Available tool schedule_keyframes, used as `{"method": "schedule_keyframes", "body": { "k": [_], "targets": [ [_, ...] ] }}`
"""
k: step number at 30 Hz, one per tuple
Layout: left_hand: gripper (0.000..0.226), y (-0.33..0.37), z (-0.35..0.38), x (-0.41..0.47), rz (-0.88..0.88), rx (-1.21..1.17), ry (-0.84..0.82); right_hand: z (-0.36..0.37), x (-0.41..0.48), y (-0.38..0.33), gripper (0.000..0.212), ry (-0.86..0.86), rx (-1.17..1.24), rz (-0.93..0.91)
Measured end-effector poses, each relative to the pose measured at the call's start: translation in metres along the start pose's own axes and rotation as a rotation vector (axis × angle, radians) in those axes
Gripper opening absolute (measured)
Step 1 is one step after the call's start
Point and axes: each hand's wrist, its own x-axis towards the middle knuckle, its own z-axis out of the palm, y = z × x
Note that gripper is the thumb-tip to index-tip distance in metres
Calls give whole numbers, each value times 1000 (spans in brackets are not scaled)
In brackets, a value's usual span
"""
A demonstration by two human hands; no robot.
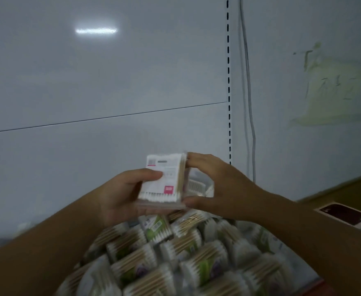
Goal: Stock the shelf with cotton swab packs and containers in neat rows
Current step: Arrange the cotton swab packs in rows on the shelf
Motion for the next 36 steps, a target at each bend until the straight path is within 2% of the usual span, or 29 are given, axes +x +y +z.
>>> {"method": "schedule_keyframes", "body": {
  "k": [2, 6, 8, 11, 14, 17, 18, 22, 25, 28, 32, 36],
  "targets": [
    [66, 6, -24, -16, 16, -7, 112, 1, -11, 13, 66, -50, -88, 1],
    [53, 10, -59, -50, 41, -21, 333, 19, -16, 25, 34, -422, -420, -49],
    [50, 12, -69, -71, 68, -35, 380, 15, -13, 22, 24, -401, -447, -33],
    [46, 22, -85, -114, 117, -26, 413, -6, -4, -6, 14, -180, -262, -9],
    [18, 33, -100, -158, 91, -2, 520, -3, 12, -56, 12, 95, -167, -244],
    [17, 30, -116, -207, 18, 25, 600, 31, 38, -129, 34, 238, -19, -279],
    [17, 26, -122, -226, 3, 17, 610, 49, 48, -158, 34, 249, 52, -310],
    [26, -1, -162, -317, -11, 80, 698, 129, 93, -270, 21, 132, 100, -534],
    [39, -20, -196, -391, 76, 78, 754, 189, 128, -341, 25, 57, 130, -633],
    [45, -36, -230, -469, 175, -30, 811, 254, 157, -409, 30, 56, 216, -664],
    [57, -55, -268, -554, 263, -203, 972, 331, 183, -488, 33, -22, 354, -681],
    [41, -68, -314, -621, 333, -272, 1162, 395, 204, -557, 41, -171, 571, -622]
  ]
}}
